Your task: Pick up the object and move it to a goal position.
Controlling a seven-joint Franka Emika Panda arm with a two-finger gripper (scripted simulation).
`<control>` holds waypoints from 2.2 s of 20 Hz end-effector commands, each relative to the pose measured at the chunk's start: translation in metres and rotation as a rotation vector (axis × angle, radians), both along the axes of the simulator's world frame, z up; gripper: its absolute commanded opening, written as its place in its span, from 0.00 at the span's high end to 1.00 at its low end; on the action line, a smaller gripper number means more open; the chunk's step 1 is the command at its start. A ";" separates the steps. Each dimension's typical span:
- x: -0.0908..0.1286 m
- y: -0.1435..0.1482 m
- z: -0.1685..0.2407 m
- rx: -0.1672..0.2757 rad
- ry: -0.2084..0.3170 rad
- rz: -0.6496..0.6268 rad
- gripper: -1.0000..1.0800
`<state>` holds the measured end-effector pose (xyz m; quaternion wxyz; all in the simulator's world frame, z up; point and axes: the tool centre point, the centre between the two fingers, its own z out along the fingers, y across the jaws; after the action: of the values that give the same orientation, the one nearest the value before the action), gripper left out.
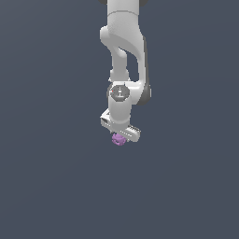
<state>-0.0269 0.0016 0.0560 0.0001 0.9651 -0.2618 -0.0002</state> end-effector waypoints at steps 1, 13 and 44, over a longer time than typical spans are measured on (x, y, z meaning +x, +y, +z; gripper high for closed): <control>0.000 0.000 -0.010 0.000 0.000 -0.001 0.04; 0.001 0.000 -0.017 0.000 0.000 -0.001 1.00; -0.043 0.178 0.001 0.000 -0.001 -0.001 1.00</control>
<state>-0.0690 0.1726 0.0563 -0.0002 0.9652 -0.2613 0.0001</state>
